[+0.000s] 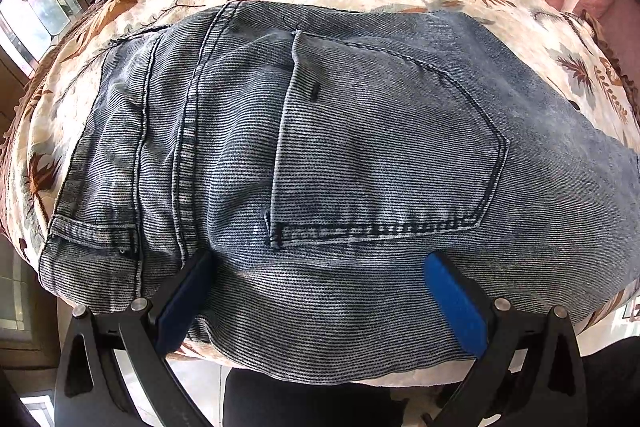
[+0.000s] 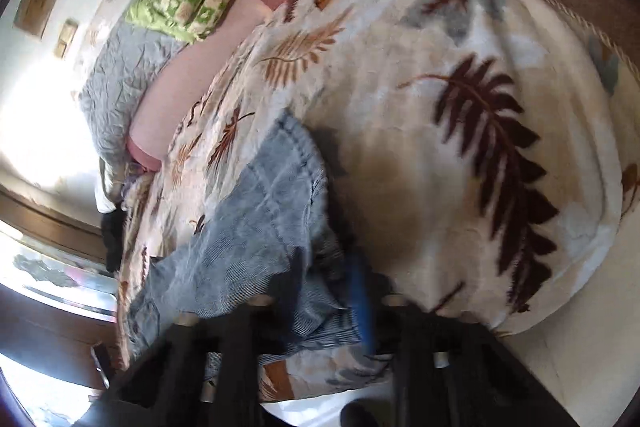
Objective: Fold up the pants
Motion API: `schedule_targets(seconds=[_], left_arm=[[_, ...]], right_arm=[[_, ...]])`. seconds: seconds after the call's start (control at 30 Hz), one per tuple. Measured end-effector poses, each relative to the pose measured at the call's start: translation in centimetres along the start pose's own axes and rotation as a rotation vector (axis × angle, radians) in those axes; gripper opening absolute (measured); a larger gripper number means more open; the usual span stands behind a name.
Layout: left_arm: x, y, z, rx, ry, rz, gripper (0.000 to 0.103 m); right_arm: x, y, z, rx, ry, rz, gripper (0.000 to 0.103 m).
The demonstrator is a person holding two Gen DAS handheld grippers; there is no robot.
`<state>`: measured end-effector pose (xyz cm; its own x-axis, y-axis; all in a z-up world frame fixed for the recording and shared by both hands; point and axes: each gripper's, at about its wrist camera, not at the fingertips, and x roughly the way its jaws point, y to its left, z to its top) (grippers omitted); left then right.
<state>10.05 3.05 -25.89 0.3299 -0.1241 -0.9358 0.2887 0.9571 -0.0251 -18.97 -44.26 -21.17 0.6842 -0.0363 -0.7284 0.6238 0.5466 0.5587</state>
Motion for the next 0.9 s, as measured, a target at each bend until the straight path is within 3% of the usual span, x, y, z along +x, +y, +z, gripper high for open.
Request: schedule_targets(seconds=[0.2,0.3,0.43,0.53,0.6,0.7,0.77,0.9], left_arm=[[-0.1,0.3,0.5,0.003,-0.003,-0.013,0.103],[0.0,0.4,0.5,0.003,-0.007,-0.012,0.103],[0.0,0.4,0.6,0.001,0.006,0.0,0.103],[-0.4,0.3,0.9,-0.008,0.024,0.032,0.103],[-1.5,0.0,0.6,-0.016,0.001,0.043,0.103],[-3.3,-1.3,0.0,-0.011,-0.035,-0.027,0.103],[-4.5,-2.8,-0.1,0.013,-0.055,-0.086,0.103],[-5.2,-6.0,0.1,0.084,-0.054,-0.173,0.103]], right_arm=[[-3.7,1.0,-1.2,0.005,-0.071,-0.054,0.013],[-3.0,-0.3,-1.5,0.05,-0.021,-0.056,0.015],[-0.2,-2.1,-1.5,0.071,0.044,-0.123,0.033],[-0.7,-3.8,-0.9,0.141,0.036,-0.028,0.033],[-1.4,-3.8,-0.4,0.13,0.018,-0.028,0.033],[-1.8,-3.5,0.1,0.114,0.022,0.068,0.04],[-1.3,-3.0,0.2,0.09,0.021,0.058,0.049],[1.7,-2.8,0.8,0.067,0.086,0.063,0.049]])
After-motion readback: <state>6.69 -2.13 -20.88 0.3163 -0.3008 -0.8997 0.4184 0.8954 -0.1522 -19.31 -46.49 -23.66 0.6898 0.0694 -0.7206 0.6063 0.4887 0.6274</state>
